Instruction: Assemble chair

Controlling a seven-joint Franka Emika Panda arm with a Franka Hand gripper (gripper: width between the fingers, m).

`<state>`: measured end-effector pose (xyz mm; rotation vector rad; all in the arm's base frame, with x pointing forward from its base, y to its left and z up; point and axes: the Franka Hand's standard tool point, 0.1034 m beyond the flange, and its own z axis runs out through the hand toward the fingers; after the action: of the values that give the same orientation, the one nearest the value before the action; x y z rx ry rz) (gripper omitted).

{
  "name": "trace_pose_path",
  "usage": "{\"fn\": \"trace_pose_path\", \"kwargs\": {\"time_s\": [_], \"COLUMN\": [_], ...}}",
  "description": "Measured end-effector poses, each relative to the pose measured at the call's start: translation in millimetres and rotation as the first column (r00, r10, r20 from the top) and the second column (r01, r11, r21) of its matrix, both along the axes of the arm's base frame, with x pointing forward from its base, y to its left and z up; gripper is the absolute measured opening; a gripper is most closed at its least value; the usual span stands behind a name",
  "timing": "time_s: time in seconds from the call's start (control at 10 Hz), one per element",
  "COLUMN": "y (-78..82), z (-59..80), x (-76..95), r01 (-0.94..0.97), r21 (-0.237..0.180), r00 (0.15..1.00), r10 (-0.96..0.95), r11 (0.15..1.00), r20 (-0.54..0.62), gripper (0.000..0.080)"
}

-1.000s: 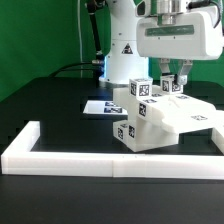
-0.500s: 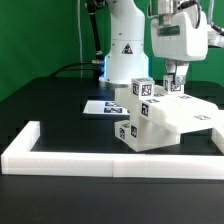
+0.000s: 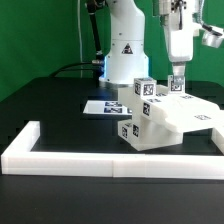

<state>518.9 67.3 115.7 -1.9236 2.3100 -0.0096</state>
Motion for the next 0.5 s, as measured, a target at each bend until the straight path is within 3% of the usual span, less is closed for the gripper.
{"fn": "trace_pose_path", "kwargs": {"time_s": [0.2, 0.4, 0.5], "y": [1.1, 3.1, 4.1], "z": [0.0, -0.8, 0.0], "x": [-0.1, -2.0, -1.3], "r01": [0.02, -0.05, -0.146], "r21": [0.007, 0.006, -0.003], "r00": [1.0, 0.999, 0.989], "r10": [-0.02, 0.05, 0.146], "r11": [1.0, 0.999, 0.989], "r20": [-0.001, -0.013, -0.007], "gripper": [0.0289, 0.0522, 0.0522]}}
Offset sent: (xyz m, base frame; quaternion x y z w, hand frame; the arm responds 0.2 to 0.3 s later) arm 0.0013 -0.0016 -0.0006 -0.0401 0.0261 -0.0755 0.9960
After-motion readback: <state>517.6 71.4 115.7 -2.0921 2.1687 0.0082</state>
